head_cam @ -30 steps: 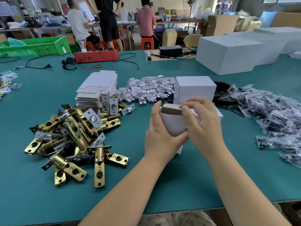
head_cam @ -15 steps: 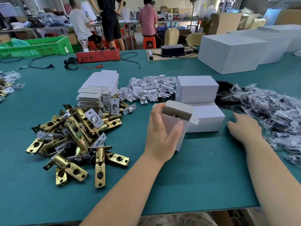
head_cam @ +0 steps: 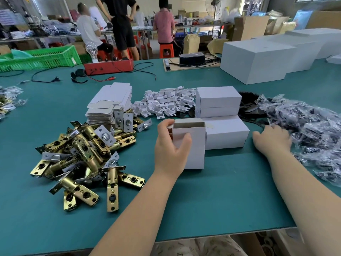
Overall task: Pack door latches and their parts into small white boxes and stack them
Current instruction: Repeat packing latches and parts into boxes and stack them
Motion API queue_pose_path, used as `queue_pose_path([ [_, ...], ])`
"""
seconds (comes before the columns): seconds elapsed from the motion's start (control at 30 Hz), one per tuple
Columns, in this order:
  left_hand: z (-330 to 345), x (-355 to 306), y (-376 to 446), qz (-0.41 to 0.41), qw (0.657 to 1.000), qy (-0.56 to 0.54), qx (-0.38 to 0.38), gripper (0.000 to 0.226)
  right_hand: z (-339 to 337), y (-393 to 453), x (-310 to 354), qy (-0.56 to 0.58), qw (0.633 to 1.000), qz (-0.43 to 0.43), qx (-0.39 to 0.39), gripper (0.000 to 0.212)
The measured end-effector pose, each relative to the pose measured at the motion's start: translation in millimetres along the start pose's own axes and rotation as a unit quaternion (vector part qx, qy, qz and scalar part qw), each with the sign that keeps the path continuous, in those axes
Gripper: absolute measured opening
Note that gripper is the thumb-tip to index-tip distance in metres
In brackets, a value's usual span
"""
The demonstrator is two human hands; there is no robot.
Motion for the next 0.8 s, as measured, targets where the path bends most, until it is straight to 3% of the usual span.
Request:
queue_pose_path([
  [0.27,-3,-5,-2,0.008,1.0,0.002,-0.005,0.038,-9,-4,3,0.006,0.999,-0.018,-0.039,0.044],
  [0.47,-2,-3,-2,-0.002,1.0,0.001,-0.005,0.039,-19,-6,-3,0.101,0.99,-0.027,-0.094,0.03],
  [0.63,-3,-5,-3,-0.001,1.0,0.001,-0.003,0.038,-15,-8,1,0.105,0.992,-0.041,-0.065,0.028],
  [0.8,-2,-8,-4,0.007,1.0,0.001,-0.001,0.033,-33,-13,-3,0.173,0.972,-0.046,-0.15,0.022],
])
Point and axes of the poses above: each hand's wrist, its own y-axis towards the middle knuckle, its own z-axis out of the palm, x = y × z, the point moved 10 cm from there along y, towards the middle knuckle, and after that the axes turned 2 degrees about -x, right-handed, at the moved point
